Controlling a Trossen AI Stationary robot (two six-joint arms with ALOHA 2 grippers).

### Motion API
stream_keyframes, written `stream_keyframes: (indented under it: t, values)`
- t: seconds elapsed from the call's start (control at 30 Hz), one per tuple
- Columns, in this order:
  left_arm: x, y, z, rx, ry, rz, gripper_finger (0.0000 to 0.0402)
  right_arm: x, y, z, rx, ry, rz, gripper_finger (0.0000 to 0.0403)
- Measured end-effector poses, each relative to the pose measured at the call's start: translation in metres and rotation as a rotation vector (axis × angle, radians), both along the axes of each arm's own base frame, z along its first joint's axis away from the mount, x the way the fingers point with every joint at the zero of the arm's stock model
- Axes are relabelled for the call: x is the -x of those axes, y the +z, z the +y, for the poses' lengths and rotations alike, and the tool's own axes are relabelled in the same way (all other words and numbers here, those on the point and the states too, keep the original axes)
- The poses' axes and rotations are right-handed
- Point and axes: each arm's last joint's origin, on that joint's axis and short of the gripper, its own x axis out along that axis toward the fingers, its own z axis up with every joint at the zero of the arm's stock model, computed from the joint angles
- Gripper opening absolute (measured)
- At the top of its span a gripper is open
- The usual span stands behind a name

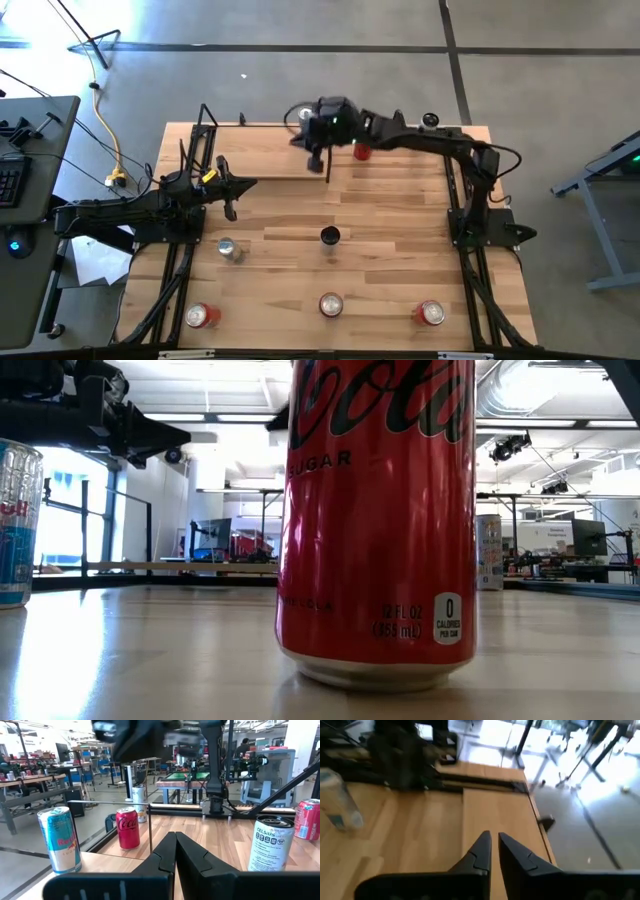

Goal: Place canned beverage on shelf
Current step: Put the bottom white-yellow soda can on the shelf

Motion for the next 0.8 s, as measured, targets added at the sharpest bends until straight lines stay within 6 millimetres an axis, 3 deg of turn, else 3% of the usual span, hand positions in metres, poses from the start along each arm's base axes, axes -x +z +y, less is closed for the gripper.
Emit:
stream_keyframes:
  t: [0.2,0.37,0.43,0.5,0.8]
  values:
    - [0.0,0.001,0.0,-0.026,0.002,-0.004,0.0,-0.018,-0.009,0.032,0.016,0.054,-0.045,0.0002]
    - [0.0,0.002,0.0,-0.039,-0.011,-0.014,0.0,-0.017,-0.06,0.046,-0.045,0.046,-0.161,0.0]
    - [0.0,0.002,-0.001,-0.04,-0.028,-0.015,0.0,-0.008,-0.081,0.051,-0.08,0.028,-0.208,0.0]
    - [0.0,0.002,-0.001,-0.041,-0.044,-0.015,0.0,0.004,-0.087,0.061,-0.079,0.031,-0.247,0.0]
    - [-0.001,0.002,-0.004,0.004,-0.126,-0.023,0.0,0.086,-0.056,0.118,-0.028,-0.107,-0.231,0.0]
